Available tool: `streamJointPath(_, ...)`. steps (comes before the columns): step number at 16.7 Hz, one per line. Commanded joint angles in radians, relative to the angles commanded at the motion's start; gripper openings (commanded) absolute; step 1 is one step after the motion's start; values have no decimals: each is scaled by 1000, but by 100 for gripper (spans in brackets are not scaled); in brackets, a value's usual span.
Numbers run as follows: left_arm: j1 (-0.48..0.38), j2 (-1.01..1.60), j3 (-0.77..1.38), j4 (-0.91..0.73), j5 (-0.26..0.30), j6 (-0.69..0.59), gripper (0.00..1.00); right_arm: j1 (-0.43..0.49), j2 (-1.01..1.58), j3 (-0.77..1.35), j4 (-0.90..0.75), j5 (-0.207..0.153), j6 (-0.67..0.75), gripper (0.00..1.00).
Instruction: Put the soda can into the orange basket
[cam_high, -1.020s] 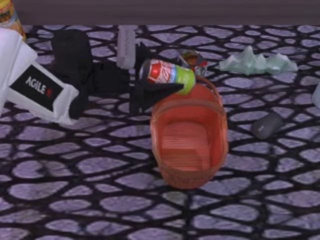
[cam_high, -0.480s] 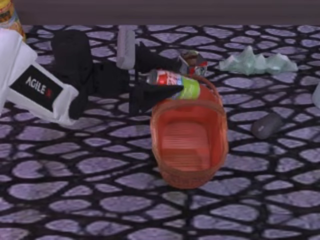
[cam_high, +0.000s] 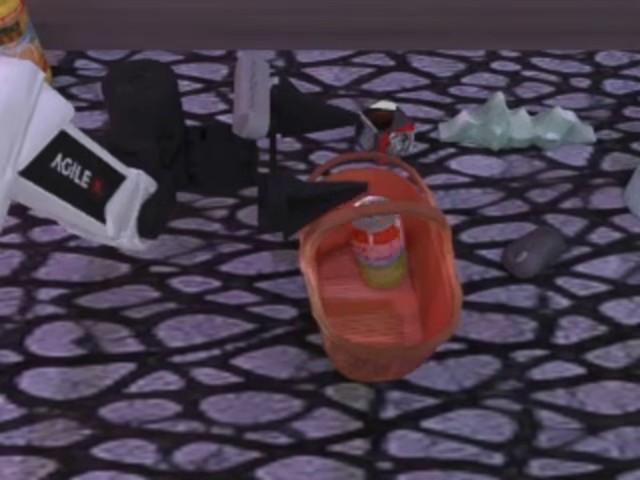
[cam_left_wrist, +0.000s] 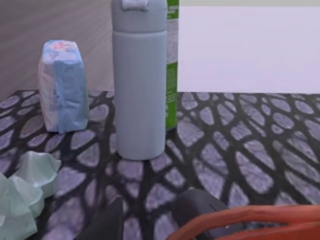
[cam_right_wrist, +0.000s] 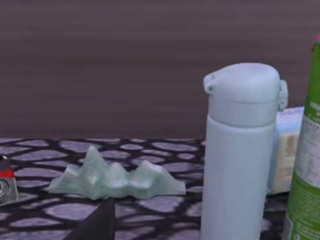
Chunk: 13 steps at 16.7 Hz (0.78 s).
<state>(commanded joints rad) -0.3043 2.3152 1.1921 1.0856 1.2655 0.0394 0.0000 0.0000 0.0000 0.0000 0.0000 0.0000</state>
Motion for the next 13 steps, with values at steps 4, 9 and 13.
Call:
streamJointPath(4,-4,-1,0,0,-1,0,100,0,0,0,0,0,0,100)
streamJointPath(9,26,-141,-90,-96,-101,-35,100,68,154,152,-128,-11,-87,100)
streamJointPath(13,81,-421,-241,-252,-273,-80,100,166,458,455,-344,-14,-231,100)
